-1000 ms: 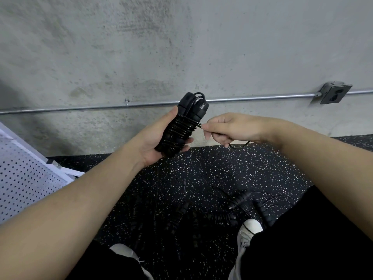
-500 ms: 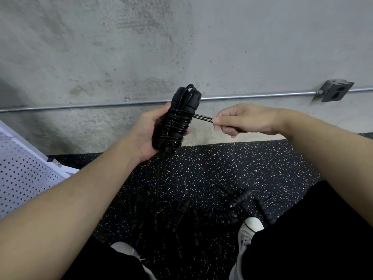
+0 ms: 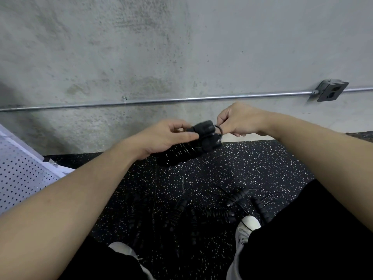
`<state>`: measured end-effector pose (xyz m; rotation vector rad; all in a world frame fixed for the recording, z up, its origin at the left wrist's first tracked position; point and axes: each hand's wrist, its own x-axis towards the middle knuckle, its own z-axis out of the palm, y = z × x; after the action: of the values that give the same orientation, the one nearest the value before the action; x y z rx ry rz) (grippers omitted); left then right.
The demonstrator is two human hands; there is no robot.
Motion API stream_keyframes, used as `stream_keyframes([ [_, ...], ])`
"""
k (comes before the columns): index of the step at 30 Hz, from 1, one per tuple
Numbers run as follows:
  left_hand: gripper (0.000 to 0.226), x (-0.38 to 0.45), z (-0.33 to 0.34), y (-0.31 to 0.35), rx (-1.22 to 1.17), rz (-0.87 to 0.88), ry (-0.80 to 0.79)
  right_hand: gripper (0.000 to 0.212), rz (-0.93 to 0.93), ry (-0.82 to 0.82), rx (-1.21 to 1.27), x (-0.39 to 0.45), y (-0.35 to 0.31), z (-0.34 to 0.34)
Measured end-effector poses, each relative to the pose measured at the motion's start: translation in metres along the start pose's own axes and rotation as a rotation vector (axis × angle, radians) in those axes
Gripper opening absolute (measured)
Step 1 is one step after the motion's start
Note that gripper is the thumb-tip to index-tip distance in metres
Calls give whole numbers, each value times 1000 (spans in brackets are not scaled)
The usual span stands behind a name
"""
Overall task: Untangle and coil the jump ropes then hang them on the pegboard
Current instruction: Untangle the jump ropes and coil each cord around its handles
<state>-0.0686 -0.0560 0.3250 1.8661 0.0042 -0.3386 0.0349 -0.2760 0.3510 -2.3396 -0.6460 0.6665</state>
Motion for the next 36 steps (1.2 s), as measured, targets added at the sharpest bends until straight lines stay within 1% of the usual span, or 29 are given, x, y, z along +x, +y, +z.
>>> stream_keyframes([
  [1, 32, 2, 1, 0, 101, 19, -22, 23, 7, -21, 12, 1, 1, 2],
  [4, 44, 6, 6, 0, 368, 36, -66, 32, 34, -64, 29, 6, 1, 11],
  [6, 41, 7, 12, 2, 499, 29, -57, 35, 62, -59, 48, 9, -1, 16],
  [7, 41, 7, 15, 3, 569, 19, -19, 33, 77, -47, 74, 10, -3, 17],
  [8, 46, 8, 17, 4, 637, 7, 35, 33, 86, -31, 107, 11, -4, 18],
  [11, 79, 8, 20, 2, 785, 30, 138, 38, 67, 15, 167, 13, -8, 18],
  [12, 81, 9, 22, 1, 831, 49, 152, 39, 52, 26, 167, 13, -10, 20],
  [15, 62, 11, 29, -4, 921, 71, 167, 36, -23, 52, 54, 12, -16, 28],
  [18, 52, 14, 26, -13, 899, 29, 263, 26, -51, -6, 50, 8, -27, 37],
  [20, 53, 17, 22, -18, 844, 6, 318, 23, -91, -14, 74, 7, -30, 41],
  [23, 56, 18, 19, -20, 742, 33, 322, 19, -147, 25, 95, 8, -30, 43],
  [25, 58, 18, 17, -21, 578, 29, 325, 20, -188, 57, 87, 9, -29, 43],
  [27, 56, 18, 18, -20, 479, 36, 333, 23, -217, 99, 55, 9, -28, 41],
  [29, 50, 18, 18, -18, 378, 77, 357, 30, -206, 111, 66, 9, -27, 37],
  [33, 36, 17, 18, -17, 233, 89, 387, 38, -172, -9, 160, 6, -25, 33],
  [35, 39, 17, 21, -19, 193, 89, 403, 37, -169, -20, 212, 6, -23, 33],
  [36, 41, 18, 22, -20, 180, 101, 419, 33, -165, -17, 251, 6, -22, 32],
])
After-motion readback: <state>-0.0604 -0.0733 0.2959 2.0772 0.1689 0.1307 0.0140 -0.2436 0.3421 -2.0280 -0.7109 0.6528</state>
